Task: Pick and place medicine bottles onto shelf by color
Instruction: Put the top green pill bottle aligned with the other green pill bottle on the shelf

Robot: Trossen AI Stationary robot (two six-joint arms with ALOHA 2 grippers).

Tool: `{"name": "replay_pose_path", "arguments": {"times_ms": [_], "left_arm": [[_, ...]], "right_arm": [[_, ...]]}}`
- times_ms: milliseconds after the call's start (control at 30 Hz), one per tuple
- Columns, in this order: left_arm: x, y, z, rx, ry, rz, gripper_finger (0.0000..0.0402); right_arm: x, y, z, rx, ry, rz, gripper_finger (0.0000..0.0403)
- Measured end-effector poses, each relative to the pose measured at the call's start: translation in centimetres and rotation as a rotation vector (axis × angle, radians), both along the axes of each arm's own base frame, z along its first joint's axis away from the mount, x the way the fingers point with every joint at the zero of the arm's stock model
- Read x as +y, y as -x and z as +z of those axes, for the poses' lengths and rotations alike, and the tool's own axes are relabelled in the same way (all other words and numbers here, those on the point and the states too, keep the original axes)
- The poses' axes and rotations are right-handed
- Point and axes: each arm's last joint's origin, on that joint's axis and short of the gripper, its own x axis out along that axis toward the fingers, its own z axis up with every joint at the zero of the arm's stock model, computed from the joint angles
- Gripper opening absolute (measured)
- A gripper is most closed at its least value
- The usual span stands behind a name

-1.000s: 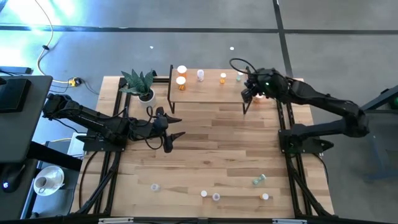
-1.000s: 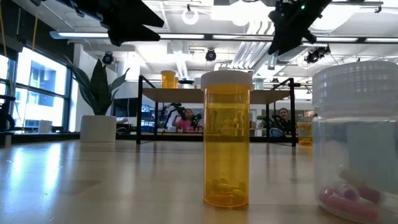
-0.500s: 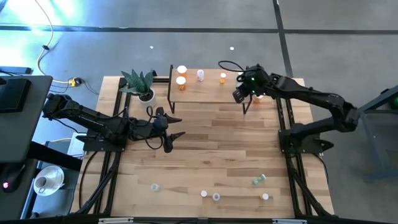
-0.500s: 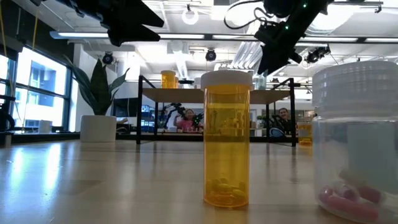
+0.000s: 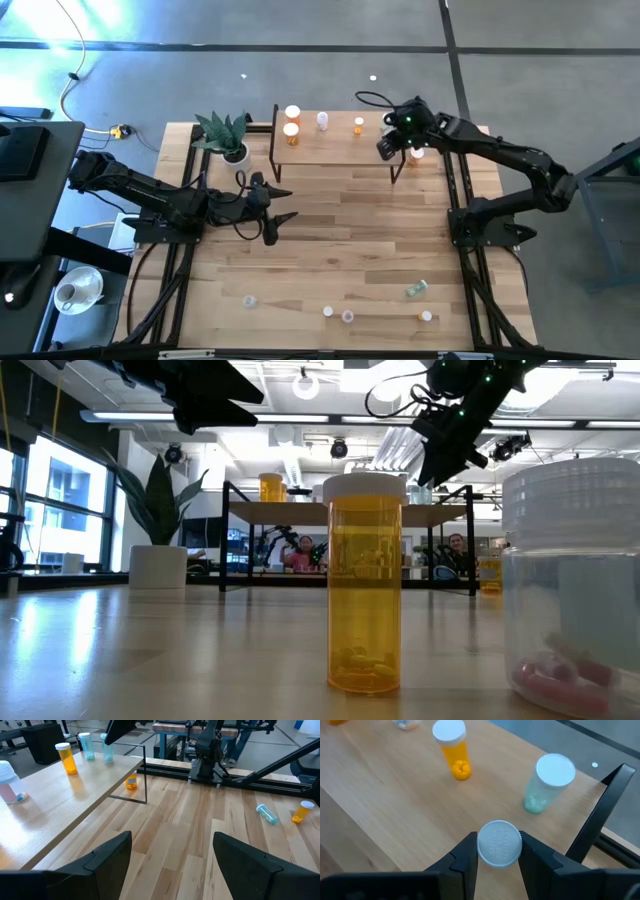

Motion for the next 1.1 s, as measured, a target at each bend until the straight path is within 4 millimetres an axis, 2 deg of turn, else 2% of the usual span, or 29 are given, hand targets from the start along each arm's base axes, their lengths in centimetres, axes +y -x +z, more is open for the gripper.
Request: {"name": "replay_pose_path", "arguments": {"times_ms": [1100], "left_arm": [[0.00,0.00,0.00,-0.004,0.009,0.002,0.0268]], "right_arm": [[0.11,0.11,-0.09,0.008,-0.019,0.009,0.0108]]}}
